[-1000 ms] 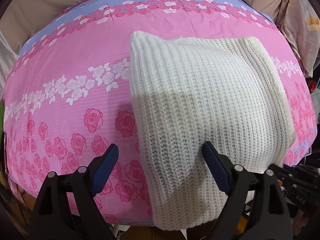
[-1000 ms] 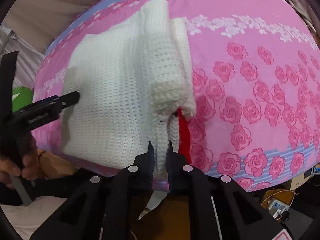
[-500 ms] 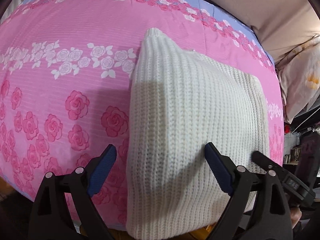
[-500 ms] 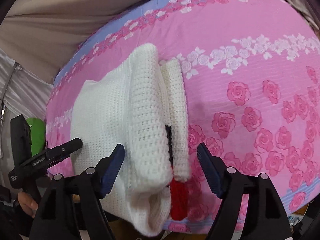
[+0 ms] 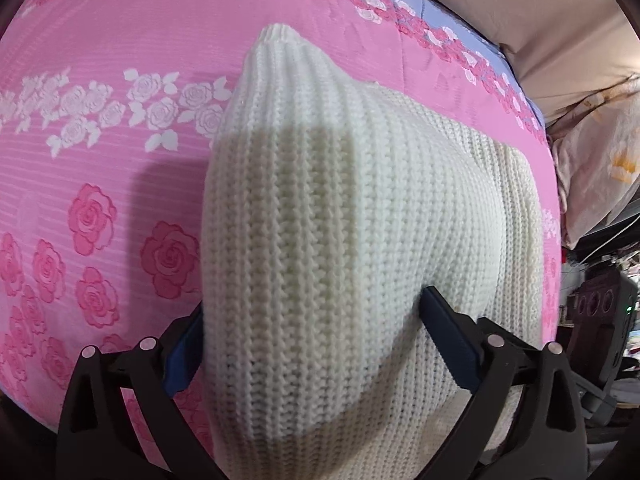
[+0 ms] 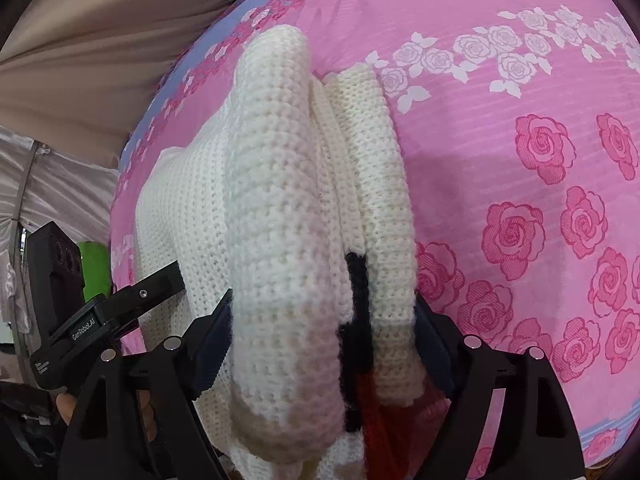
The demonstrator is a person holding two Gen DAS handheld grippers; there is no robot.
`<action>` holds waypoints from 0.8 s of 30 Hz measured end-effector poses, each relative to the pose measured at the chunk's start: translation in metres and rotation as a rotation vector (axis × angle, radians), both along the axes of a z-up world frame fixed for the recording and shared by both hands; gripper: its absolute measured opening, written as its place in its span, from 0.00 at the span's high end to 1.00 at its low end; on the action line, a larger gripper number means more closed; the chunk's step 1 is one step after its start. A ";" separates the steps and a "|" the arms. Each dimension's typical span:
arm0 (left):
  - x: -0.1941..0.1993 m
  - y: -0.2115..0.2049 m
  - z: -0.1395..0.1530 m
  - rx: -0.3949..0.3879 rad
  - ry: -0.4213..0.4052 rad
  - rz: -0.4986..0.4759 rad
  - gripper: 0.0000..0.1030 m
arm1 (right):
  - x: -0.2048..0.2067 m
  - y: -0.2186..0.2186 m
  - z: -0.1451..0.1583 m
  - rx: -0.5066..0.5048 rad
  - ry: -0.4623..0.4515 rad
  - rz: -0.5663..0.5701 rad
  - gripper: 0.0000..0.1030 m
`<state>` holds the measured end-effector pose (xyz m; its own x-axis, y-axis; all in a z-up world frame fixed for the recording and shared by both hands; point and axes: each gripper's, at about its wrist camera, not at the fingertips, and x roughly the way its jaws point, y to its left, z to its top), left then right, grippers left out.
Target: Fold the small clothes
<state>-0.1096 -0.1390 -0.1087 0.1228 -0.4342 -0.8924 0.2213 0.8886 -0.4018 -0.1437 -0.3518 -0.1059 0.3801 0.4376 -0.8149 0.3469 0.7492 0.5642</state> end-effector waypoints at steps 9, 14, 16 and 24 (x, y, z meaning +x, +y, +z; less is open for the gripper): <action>-0.009 -0.002 0.053 -0.123 0.022 -0.084 0.59 | -0.007 -0.002 0.024 0.079 -0.047 -0.083 0.66; -0.021 -0.016 0.125 -0.245 -0.049 -0.193 0.59 | -0.027 -0.004 0.092 0.035 -0.153 -0.127 0.67; -0.026 -0.020 0.168 -0.302 -0.119 -0.249 0.59 | -0.039 -0.006 0.134 -0.014 -0.233 -0.144 0.67; -0.033 0.022 0.339 -0.459 -0.509 -0.372 0.58 | -0.057 0.007 0.301 -0.166 -0.642 -0.173 0.66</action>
<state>-0.1429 -0.1168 0.2303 0.2432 -0.8393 -0.4863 0.7282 0.4892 -0.4800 -0.2011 -0.3447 0.1954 0.8636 0.2157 -0.4557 0.1043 0.8078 0.5801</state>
